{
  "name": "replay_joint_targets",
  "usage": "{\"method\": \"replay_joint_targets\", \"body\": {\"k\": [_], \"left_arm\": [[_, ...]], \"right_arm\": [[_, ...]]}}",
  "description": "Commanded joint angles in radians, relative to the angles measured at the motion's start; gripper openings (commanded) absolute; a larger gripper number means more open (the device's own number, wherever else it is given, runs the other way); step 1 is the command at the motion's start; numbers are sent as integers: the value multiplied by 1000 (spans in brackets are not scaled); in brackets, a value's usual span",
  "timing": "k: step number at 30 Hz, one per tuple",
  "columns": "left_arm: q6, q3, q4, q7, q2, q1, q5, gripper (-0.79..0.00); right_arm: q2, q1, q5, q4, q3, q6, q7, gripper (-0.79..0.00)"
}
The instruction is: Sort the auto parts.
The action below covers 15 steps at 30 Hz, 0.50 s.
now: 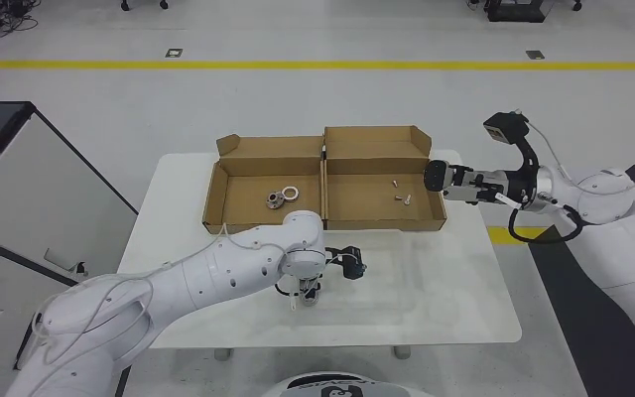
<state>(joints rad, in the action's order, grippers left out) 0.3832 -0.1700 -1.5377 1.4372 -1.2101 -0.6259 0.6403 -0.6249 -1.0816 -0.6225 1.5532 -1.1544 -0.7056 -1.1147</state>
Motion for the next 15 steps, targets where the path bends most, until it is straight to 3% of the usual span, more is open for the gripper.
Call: {"method": "replay_joint_targets", "body": {"k": [1, 15], "left_arm": [[1, 0, 4, -1, -1, -1, -1, -462], [0, 0, 28, 0, -10, -13, 1, -486]], "right_arm": [[0, 0, 0, 0, 0, 0, 0, 0], [0, 0, 0, 0, 0, 0, 0, 0]]}}
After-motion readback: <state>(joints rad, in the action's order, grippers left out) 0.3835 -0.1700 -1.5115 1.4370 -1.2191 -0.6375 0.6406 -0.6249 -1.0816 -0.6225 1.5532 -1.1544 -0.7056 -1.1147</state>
